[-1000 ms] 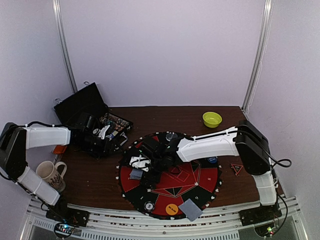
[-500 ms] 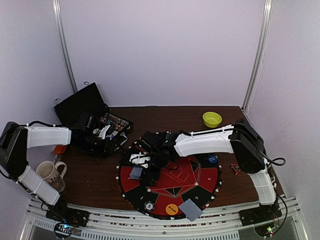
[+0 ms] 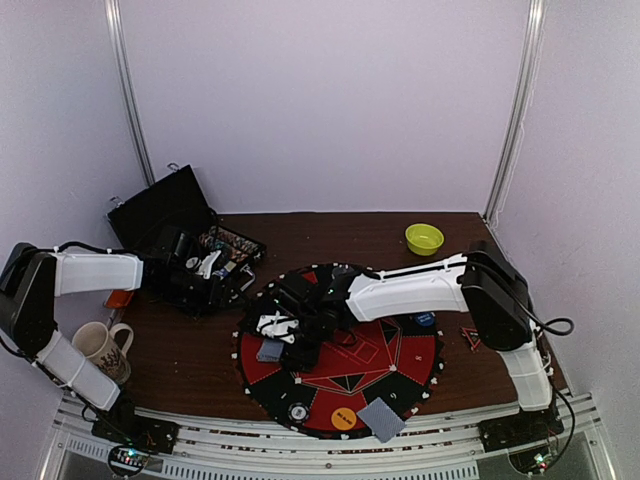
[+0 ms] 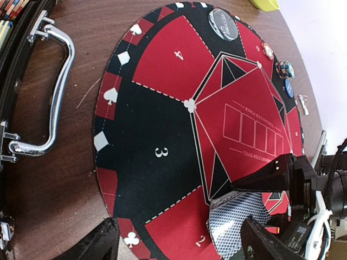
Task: Distribute texas hold em gaming equipment
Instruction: Adjust the poker card at position2.
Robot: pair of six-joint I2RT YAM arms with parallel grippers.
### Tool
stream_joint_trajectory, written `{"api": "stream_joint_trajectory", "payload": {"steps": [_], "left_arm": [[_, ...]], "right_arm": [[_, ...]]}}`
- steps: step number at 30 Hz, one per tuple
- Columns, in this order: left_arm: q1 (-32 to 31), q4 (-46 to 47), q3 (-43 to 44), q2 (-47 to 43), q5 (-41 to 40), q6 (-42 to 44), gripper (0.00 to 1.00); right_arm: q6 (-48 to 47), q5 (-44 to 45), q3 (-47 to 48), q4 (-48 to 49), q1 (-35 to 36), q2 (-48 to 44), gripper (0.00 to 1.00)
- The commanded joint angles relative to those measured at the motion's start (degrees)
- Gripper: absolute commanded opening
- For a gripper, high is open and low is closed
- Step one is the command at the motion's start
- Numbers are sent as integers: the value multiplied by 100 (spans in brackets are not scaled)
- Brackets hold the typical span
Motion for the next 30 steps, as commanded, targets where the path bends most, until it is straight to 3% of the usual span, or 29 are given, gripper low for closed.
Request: {"api": "stream_joint_trajectory", "payload": {"steps": [1,10,15,19,24,28,30], "left_arm": [[-5,39,126,8,7,119,80],[-5,-11,137,-5,64,184,80],[-5,22,89,128,9,152,79],[-89,83,-73,136,48,66,70],[-668,108,-303,219,146,41,61],[-774,467,-465,385,224,-242,50],[-827,587,-465,472,252,-305,49]], "right_arm": [[-75,418,-242,-135,48,33,65],[-213,690,-654,334,53,-516,65],[-296,438,-733,257,30,-504,89],[-176,207,-665,118,10,-666,94],[506,-230,-828,395,-59,-1349,95],[1728,-737,-1381,1017,-353,-1928,93],[2346,-1021,-1770,1534,-436,-2161,91]]}}
